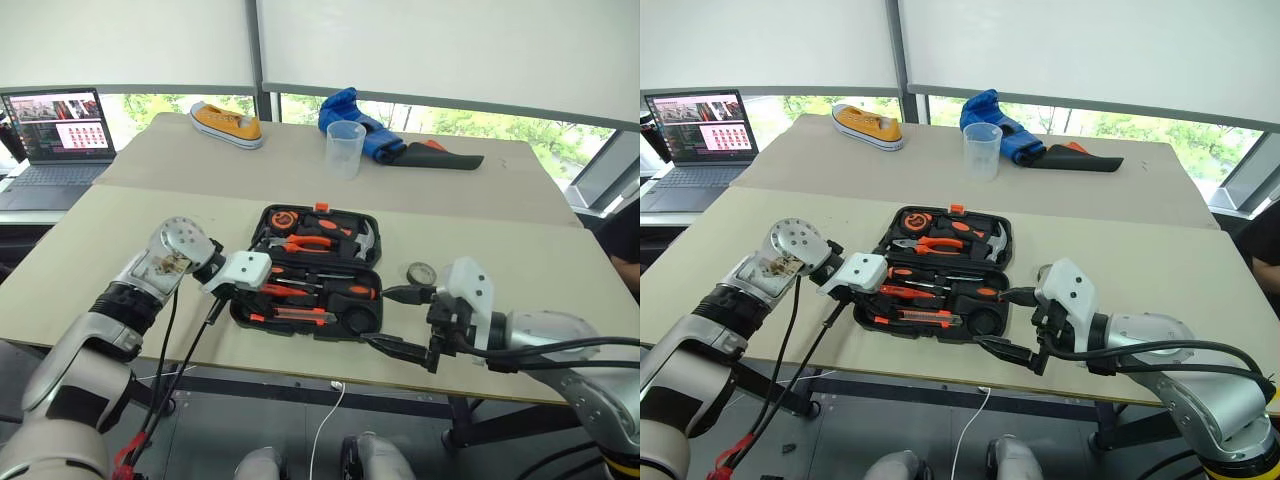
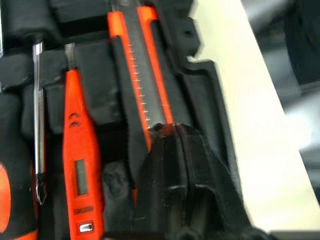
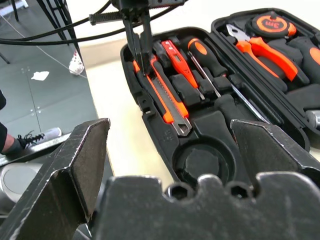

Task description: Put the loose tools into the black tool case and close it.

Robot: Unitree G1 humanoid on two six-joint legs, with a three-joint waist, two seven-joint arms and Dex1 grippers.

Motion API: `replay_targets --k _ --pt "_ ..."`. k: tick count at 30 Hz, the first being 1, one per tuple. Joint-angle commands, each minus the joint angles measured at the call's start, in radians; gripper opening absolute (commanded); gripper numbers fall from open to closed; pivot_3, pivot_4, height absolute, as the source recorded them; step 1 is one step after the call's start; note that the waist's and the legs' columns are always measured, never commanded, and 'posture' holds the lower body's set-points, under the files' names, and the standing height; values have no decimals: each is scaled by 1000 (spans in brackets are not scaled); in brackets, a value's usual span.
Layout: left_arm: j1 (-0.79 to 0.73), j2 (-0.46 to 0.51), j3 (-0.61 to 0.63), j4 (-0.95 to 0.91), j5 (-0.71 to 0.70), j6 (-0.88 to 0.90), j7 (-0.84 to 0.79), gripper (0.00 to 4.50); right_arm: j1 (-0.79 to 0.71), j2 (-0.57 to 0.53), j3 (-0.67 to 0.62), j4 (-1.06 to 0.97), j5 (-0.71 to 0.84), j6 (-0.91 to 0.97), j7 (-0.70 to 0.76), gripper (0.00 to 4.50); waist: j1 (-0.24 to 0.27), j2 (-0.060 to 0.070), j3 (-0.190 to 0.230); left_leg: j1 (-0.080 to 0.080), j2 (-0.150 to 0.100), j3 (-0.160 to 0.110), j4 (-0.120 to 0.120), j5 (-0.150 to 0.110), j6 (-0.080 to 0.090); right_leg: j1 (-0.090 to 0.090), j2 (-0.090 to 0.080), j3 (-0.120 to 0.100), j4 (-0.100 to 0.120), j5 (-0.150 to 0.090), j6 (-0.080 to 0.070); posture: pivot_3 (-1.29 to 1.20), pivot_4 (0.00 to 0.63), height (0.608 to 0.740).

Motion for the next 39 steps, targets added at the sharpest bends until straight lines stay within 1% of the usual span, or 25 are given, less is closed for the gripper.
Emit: replay_targets --k 1,2,3,5,6,8,9,12,14,18,19,22,24,26,28,30,31,32,34,36,39 --pt "3 68 130 -163 -207 241 6 1938 31 -45 -98 -17 31 16 12 4500 -3 0 0 -1 0 0 0 0 0 -1 0 0 0 0 0 0 150 724" --pt "17 68 171 -194 -231 289 16 2248 43 -56 -112 -15 34 15 21 4500 -3 0 0 -1 0 0 0 0 0 -1 0 1 0 0 0 0 150 724" --pt "51 63 228 -247 -265 324 68 2676 52 -69 -122 6 18 6 29 4500 -3 0 0 -1 -1 0 0 0 0 -1 0 1 0 1 -2 0 150 724" --pt "112 40 321 -338 -307 369 174 3388 51 -88 -118 56 -25 -19 36 4500 -4 0 0 -1 -1 0 0 -1 1 -1 0 2 0 1 -2 0 150 724" --pt "143 16 369 -380 -324 383 241 3778 41 -105 -88 97 -78 -53 45 4500 -4 0 0 0 -1 -1 0 -1 1 0 0 3 -1 0 -1 0 150 724" --pt "192 -31 444 -448 -352 409 346 4385 15 -133 -17 175 -195 -138 65 4500 -2 0 0 1 -2 -1 0 -2 2 2 -1 3 -2 -2 5 0 150 724" --pt "210 -41 462 -476 -358 426 374 4385 1 -135 7 207 -232 -169 72 4500 -2 0 0 1 -2 -1 0 -2 3 2 -1 3 -2 -2 6 0 150 724" --pt "296 -56 480 -579 -354 442 434 4385 -121 -68 91 383 -305 -214 71 4500 -8 0 0 2 -2 -2 0 -2 2 4 0 2 -5 -1 7 0 150 724" --pt "330 -55 483 -623 -351 446 445 4385 -189 -34 146 493 -367 -253 82 4500 -13 1 0 3 -2 -1 0 -1 2 5 0 4 -5 -1 8 0 150 724" --pt "352 -42 484 -667 -349 464 450 4385 -286 11 216 676 -457 -318 119 4500 -12 1 1 2 -1 -2 -1 -1 0 5 1 3 -6 0 6 0 150 724" --pt "357 -37 482 -674 -347 466 450 4385 -309 21 230 721 -478 -331 125 4500 -11 2 1 2 -1 -2 -1 -1 0 5 1 2 -6 3 1 0 150 724" --pt "370 -24 478 -692 -340 467 449 4385 -357 48 260 832 -527 -362 144 4500 -11 2 1 2 -2 -1 -1 -1 0 5 0 2 -8 4 0 0 150 724" --pt "377 -19 478 -701 -338 471 453 4500 -377 65 272 889 -550 -374 160 3975 -9 3 1 1 -2 -1 -1 -1 0 5 0 1 -8 4 0 0 150 724" --pt "380 -17 480 -707 -338 476 457 4500 -389 74 280 923 -568 -383 177 3450 -9 3 1 1 -2 -1 -1 -1 0 5 0 1 -9 4 0 0 150 724" --pt "388 -9 476 -716 -331 473 458 4500 -399 85 280 948 -583 -393 186 2751 -11 3 2 1 -2 -1 -1 -1 0 5 0 1 -9 4 0 0 150 724" --pt "398 0 469 -723 -319 461 450 4500 -404 93 275 959 -592 -402 197 1925 -12 3 2 1 -2 -1 -1 -1 0 5 0 1 -8 4 0 0 150 724" --pt "401 1 469 -724 -316 457 448 4500 -405 95 272 963 -599 -416 199 1745 -13 4 2 1 -2 -1 -1 -1 0 5 0 1 -8 4 0 0 150 724" --pt "403 2 469 -724 -312 453 448 4500 -407 96 270 967 -608 -429 196 1450 -13 4 2 1 -2 -1 -1 -1 0 5 0 1 -8 3 1 0 150 724" --pt "396 1 474 -705 -307 450 451 4500 -413 97 260 961 -617 -447 192 713 -15 4 2 2 -2 -1 -1 -1 0 5 0 1 -8 2 3 0 150 724" --pt "389 7 472 -690 -296 442 439 4500 -414 97 235 903 -581 -426 220 45 -15 5 2 2 -2 -1 -1 0 0 5 0 2 -7 2 3 0 150 724" --pt "397 30 452 -692 -278 420 391 4500 -388 79 206 724 -469 -346 324 17 -18 8 4 2 -1 -1 -1 0 -1 5 0 2 -7 2 3 0 150 724"
